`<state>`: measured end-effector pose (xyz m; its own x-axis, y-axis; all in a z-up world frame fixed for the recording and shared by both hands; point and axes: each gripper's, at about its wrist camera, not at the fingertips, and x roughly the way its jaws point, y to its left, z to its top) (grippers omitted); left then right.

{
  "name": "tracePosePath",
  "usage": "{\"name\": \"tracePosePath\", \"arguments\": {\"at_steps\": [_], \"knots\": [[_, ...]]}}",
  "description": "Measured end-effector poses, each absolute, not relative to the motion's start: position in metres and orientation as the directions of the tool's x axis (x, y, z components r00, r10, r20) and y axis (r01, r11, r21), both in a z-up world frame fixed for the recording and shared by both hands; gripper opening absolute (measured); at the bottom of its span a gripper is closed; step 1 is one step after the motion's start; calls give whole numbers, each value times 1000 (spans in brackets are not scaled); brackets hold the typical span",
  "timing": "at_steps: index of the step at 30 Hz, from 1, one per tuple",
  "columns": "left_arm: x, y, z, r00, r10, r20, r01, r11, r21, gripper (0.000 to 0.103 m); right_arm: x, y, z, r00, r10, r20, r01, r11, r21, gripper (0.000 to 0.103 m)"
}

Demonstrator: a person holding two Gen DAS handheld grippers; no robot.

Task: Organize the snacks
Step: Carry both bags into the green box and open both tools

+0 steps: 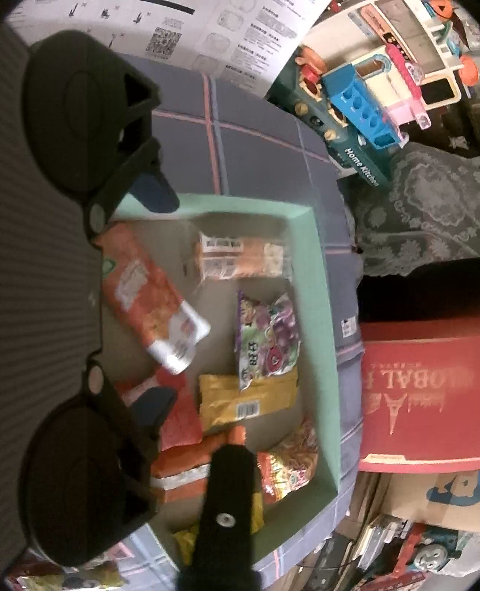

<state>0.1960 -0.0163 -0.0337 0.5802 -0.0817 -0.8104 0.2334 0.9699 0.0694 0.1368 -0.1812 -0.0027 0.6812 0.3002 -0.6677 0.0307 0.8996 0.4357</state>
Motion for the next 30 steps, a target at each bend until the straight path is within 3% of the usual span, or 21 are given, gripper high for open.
{"name": "tracePosePath", "arguments": {"at_steps": [30], "knots": [[94, -30, 11, 578, -144, -803, 274, 962, 25, 103, 3, -245, 52, 717, 249, -651, 18, 927, 374, 103]]}}
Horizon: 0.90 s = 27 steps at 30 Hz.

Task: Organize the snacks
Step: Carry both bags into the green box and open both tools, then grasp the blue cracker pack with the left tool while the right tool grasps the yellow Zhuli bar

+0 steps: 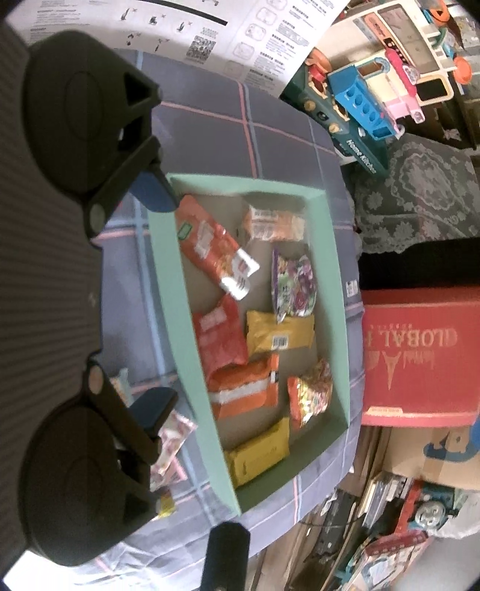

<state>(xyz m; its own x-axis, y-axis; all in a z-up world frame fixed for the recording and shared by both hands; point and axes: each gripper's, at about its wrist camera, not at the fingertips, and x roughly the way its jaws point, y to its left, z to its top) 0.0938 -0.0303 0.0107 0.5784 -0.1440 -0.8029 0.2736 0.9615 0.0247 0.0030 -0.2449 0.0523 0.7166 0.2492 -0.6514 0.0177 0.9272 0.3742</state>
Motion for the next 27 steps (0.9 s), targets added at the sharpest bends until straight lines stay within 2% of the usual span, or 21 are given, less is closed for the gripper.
{"name": "tracePosePath", "arguments": {"at_steps": [9, 20, 24, 26, 27], "knots": [[68, -48, -15, 507, -168, -845, 303, 953, -7, 103, -37, -292, 26, 697, 154, -701, 161, 918, 361, 103], [58, -58, -49, 430, -154, -889, 304, 953, -18, 103, -54, -301, -26, 614, 188, -767, 220, 892, 395, 103], [60, -60, -55, 419, -157, -894, 299, 954, -28, 103, -46, -299, -34, 604, 186, -775, 232, 890, 394, 93], [62, -62, -58, 414, -156, -897, 299, 954, -28, 103, -43, -300, -37, 604, 164, -780, 239, 896, 373, 82], [63, -64, -59, 413, -158, -897, 299, 954, -30, 103, -41, -302, -39, 605, 159, -780, 244, 896, 372, 79]]}}
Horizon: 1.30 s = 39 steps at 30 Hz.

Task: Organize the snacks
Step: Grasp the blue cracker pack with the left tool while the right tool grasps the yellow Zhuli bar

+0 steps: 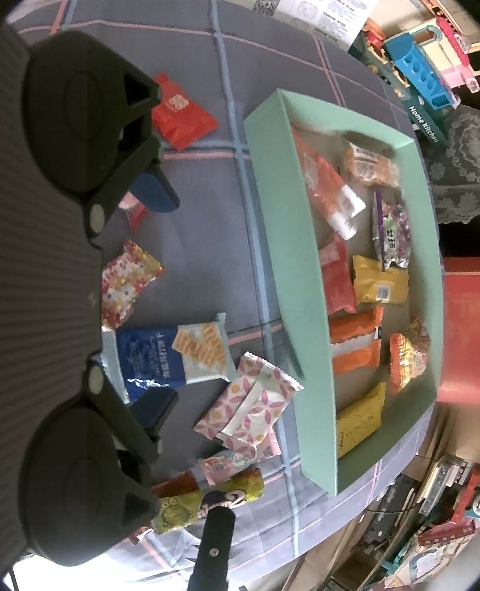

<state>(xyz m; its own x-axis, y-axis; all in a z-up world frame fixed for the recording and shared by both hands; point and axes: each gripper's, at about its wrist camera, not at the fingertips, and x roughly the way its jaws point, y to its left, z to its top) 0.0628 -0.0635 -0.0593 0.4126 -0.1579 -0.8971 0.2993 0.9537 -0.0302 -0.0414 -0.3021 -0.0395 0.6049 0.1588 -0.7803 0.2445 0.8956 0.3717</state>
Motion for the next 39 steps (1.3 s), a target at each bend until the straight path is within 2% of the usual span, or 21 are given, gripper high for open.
{"name": "tracePosePath", "arguments": {"at_steps": [5, 8, 13, 17, 18, 20, 22, 23, 24, 26, 39], "knots": [[68, -73, -66, 404, -164, -900, 303, 952, -38, 103, -31, -312, -52, 603, 162, -781, 269, 881, 390, 54], [71, -77, -72, 400, -169, -901, 303, 952, -45, 103, -21, -313, -60, 601, 164, -782, 265, 882, 389, 43], [78, -82, -81, 374, -169, -912, 305, 951, -52, 103, -14, -312, -69, 612, 168, -773, 248, 887, 389, 35], [81, -87, -88, 355, -163, -920, 315, 948, -46, 100, -15, -311, -71, 625, 154, -765, 234, 898, 372, 20], [81, -88, -89, 354, -162, -921, 317, 947, -45, 93, -16, -312, -71, 630, 151, -762, 235, 897, 373, 20], [79, -90, -90, 363, -158, -918, 327, 944, -33, 87, -18, -310, -71, 635, 145, -759, 239, 897, 371, 20], [76, -92, -89, 390, -156, -907, 348, 937, -12, 73, -19, -311, -71, 636, 144, -758, 245, 894, 375, 20], [75, -93, -87, 402, -154, -903, 355, 935, -1, 60, -20, -312, -70, 637, 148, -756, 248, 890, 383, 20], [74, -94, -86, 412, -150, -899, 359, 933, 9, 53, -20, -313, -70, 639, 152, -754, 251, 885, 391, 20], [75, -93, -85, 411, -159, -897, 364, 931, 2, 46, -19, -315, -69, 643, 159, -749, 252, 880, 403, 20], [69, -85, -68, 441, -212, -872, 359, 932, -46, 38, -21, -316, -51, 668, 180, -722, 262, 851, 454, 20]]}}
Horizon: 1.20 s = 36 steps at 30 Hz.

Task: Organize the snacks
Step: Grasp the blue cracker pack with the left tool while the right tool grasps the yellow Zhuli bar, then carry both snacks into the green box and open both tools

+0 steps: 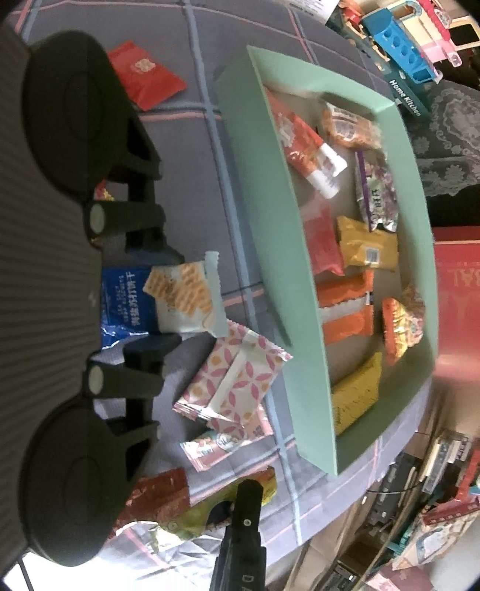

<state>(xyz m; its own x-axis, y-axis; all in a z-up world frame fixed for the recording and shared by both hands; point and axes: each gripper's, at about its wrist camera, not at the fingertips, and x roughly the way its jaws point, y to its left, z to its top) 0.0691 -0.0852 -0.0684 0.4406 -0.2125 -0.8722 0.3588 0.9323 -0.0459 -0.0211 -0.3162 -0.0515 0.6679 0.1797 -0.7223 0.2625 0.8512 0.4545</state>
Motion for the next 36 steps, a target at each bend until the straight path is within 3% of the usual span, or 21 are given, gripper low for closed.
{"name": "tracePosePath", "arguments": {"at_steps": [21, 36], "knots": [[56, -36, -13, 533, -295, -793, 292, 944, -155, 37, 5, -255, 11, 713, 268, -648, 99, 876, 471, 20], [136, 40, 31, 641, -193, -743, 183, 978, -97, 37, 104, -171, 38, 697, 356, -622, -32, 883, 469, 20]]}}
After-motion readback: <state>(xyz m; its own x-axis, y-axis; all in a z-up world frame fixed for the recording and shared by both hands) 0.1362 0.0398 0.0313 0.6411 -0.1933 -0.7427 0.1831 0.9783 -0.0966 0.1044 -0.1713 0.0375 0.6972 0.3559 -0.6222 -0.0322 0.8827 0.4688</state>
